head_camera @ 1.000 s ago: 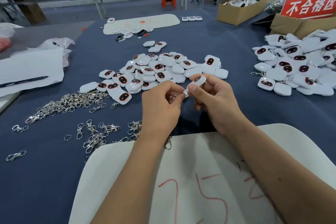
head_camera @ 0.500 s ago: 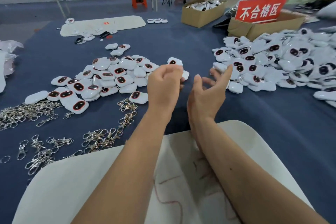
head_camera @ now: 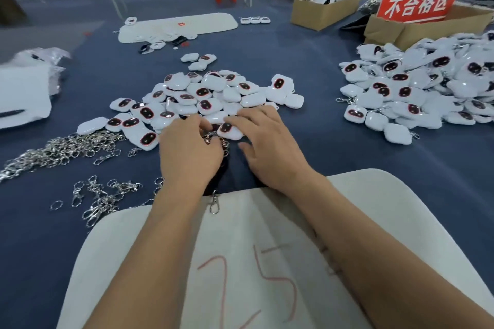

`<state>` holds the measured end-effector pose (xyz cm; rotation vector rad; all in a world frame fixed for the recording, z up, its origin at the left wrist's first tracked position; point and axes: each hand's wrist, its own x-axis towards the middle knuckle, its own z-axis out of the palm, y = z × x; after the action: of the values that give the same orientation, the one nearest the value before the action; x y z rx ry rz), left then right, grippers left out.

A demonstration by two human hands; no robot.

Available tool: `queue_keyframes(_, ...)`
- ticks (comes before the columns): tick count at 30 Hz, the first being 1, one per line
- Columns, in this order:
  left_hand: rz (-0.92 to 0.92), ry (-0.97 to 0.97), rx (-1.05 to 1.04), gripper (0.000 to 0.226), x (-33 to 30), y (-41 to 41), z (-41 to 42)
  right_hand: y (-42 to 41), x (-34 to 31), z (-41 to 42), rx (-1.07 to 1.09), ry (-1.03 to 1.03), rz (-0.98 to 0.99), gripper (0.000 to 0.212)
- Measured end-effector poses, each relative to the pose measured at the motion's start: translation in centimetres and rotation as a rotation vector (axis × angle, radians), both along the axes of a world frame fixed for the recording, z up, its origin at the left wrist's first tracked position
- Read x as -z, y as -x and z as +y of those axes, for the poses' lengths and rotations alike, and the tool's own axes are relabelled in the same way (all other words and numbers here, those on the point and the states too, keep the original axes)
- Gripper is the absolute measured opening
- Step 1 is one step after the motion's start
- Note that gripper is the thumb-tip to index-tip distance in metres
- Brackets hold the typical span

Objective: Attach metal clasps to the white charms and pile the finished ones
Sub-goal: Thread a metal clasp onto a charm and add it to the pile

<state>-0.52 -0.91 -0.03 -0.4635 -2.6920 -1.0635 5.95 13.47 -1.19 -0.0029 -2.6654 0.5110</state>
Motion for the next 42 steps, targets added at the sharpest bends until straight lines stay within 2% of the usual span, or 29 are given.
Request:
queue_keyframes(3, -0.019, 0.03, 0.089, 0.015, 0.6, 0.4, -1.5, 0.3, -0.2, -0.1, -0.043, -0.055, -0.125, 0.045)
queue_keyframes(7, -0.042, -0.009, 0.059, 0.013, 1.0, 0.6, -1.7, 0.0, 0.1, 0.4, 0.064, 0.047, -0.016, 0.024)
queue_keyframes(8, -0.046, -0.004, 0.037, 0.015, 1.1, 0.6, -1.6, 0.0, 0.2, 0.5, 0.082, 0.047, -0.008, 0.027)
queue_keyframes(12, -0.05, -0.033, -0.02, 0.016, 1.0, 0.5, -1.5, 0.4, 0.1, 0.3, -0.009, -0.019, -0.092, 0.059)
queue_keyframes(15, -0.029, -0.068, -0.015, 0.02, 0.7, 0.1, -1.6, 0.6, 0.3, 0.2, -0.068, -0.057, -0.154, 0.054)
queue_keyframes(18, 0.001, 0.03, -0.004, 0.034, 0.8, 0.2, -1.5, 0.7, 0.6, 0.3, -0.029, -0.037, -0.146, 0.049)
queue_keyframes(20, -0.005, 0.026, -0.014, 0.03, 0.8, 0.4, -1.4, 0.6, 0.7, 0.5, 0.014, -0.006, -0.137, 0.048)
queue_keyframes(25, -0.003, -0.34, 0.048, 0.012, 0.4, -0.1, -1.0, -0.2, 0.1, 0.1, -0.007, 0.233, -0.003, 0.025)
queue_keyframes(30, -0.316, -0.848, 0.208, 0.016, 0.0, -0.6, 0.1, -0.6, -0.4, 0.9, -0.039, 0.489, 0.113, 0.019)
queue_keyframes(32, -0.402, -0.854, 0.276, 0.016, 0.2, -0.7, 0.3, -0.6, -0.4, 1.0, -0.095, 0.559, 0.078, 0.03)
queue_keyframes(34, -0.45, -0.819, 0.318, 0.014, 0.4, -0.8, 0.4, -0.5, -0.3, 1.1, -0.134, 0.563, 0.062, 0.023)
queue_keyframes(37, -0.459, -0.82, 0.323, 0.013, 0.6, -0.7, 0.5, -0.3, -0.1, 1.2, -0.14, 0.627, 0.117, 0.01)
queue_keyframes(42, -0.421, -0.743, 0.307, 0.013, 0.7, -0.6, 0.6, -0.4, -0.2, 1.4, -0.13, 0.674, 0.136, 0.019)
